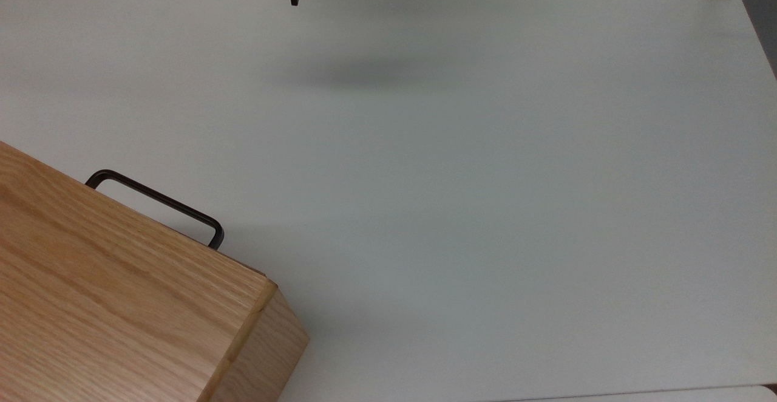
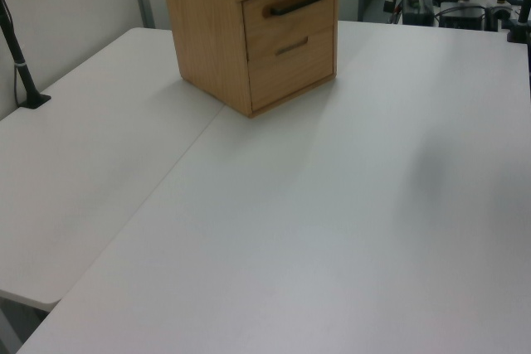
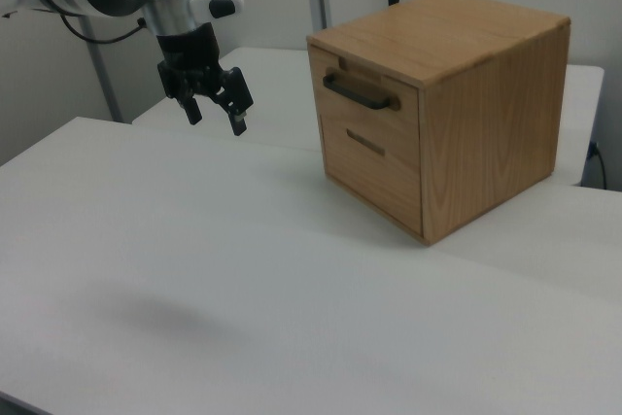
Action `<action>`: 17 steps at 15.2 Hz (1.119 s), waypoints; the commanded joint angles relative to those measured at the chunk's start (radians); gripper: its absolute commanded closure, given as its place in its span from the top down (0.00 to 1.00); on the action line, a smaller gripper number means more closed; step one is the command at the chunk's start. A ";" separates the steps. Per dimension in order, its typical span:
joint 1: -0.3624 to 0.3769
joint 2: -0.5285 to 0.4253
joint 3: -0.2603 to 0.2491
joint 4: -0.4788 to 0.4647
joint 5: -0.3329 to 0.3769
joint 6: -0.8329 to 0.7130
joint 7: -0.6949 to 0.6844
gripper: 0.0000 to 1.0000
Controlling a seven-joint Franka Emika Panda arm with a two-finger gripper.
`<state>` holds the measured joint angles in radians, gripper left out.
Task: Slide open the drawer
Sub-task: 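Move the gripper from above the table toward the upper drawer handle, then lower the gripper onto the dark bar handle and close on it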
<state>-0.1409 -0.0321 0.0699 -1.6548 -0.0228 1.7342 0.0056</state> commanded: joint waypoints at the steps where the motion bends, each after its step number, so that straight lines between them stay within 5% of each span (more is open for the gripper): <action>1: 0.001 0.020 -0.012 0.004 -0.011 0.031 0.007 1.00; 3: 0.007 0.029 -0.004 0.001 -0.020 0.030 0.086 1.00; 4: 0.007 0.031 -0.004 0.003 -0.019 0.051 0.284 1.00; 8: 0.000 0.035 -0.015 0.007 0.021 0.165 0.678 1.00; 12: -0.002 0.160 -0.044 0.145 0.060 0.172 1.068 1.00; 15: 0.001 0.227 -0.044 0.203 0.029 0.221 1.130 0.96; 16: 0.000 0.242 -0.044 0.220 0.029 0.237 1.133 0.81; 17: -0.003 0.262 -0.045 0.242 0.036 0.272 1.155 0.53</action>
<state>-0.1496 0.1681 0.0328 -1.4955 0.0190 1.9640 1.0980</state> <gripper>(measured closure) 0.022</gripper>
